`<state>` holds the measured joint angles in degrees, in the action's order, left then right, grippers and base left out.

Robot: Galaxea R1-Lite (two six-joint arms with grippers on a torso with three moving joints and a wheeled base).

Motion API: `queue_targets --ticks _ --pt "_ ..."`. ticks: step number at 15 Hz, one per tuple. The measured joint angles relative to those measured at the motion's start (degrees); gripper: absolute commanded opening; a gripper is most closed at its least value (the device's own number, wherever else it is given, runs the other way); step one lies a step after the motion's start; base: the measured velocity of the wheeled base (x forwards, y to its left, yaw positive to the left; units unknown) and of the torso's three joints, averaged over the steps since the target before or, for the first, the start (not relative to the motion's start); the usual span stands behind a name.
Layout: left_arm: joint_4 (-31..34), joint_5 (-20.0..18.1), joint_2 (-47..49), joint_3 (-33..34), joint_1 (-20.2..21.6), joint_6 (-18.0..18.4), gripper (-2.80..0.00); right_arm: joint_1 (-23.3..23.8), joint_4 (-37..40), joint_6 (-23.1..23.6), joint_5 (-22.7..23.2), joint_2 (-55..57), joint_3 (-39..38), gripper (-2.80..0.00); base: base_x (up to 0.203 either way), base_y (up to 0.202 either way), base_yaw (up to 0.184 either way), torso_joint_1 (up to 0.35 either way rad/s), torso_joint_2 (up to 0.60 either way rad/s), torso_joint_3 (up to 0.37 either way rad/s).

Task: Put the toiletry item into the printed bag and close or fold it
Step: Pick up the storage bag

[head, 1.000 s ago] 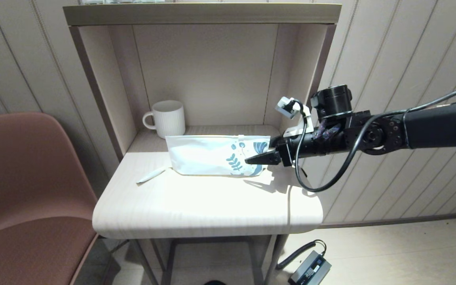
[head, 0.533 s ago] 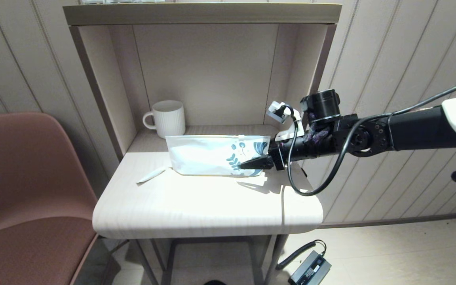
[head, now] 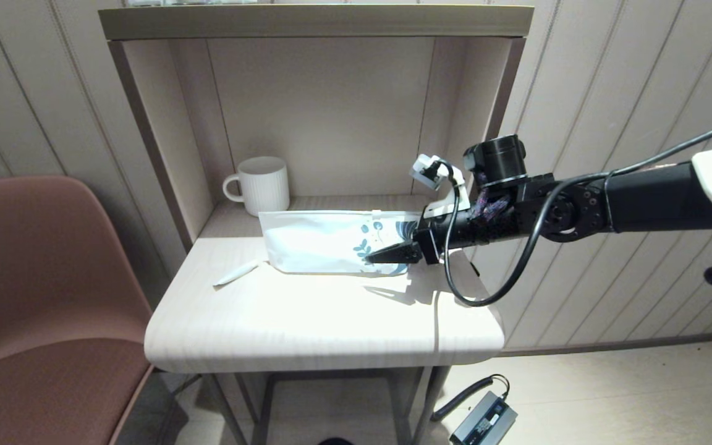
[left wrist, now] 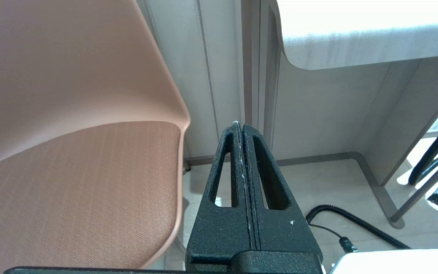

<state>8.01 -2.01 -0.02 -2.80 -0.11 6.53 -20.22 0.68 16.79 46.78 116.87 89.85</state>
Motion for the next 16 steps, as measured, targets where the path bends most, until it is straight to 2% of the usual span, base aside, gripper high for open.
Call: queue_targets --ticks 7,9,16 --pt "0.01 0.0 0.0 0.0 0.01 0.02 -2.8 0.11 0.03 0.17 -0.04 0.13 0.09 0.0 0.0 0.0 0.0 0.0 0.0 0.0" --pt "0.04 -0.01 0.0 0.0 0.01 0.04 -2.8 0.07 0.0 0.21 -0.06 0.2 0.22 -2.8 0.0 0.0 0.0 0.0 0.0 0.0" --pt "0.04 0.0 0.0 0.0 0.04 0.0 -2.8 0.39 0.37 0.93 -0.14 0.33 0.6 -2.8 0.0 0.0 0.0 0.0 0.0 0.0"
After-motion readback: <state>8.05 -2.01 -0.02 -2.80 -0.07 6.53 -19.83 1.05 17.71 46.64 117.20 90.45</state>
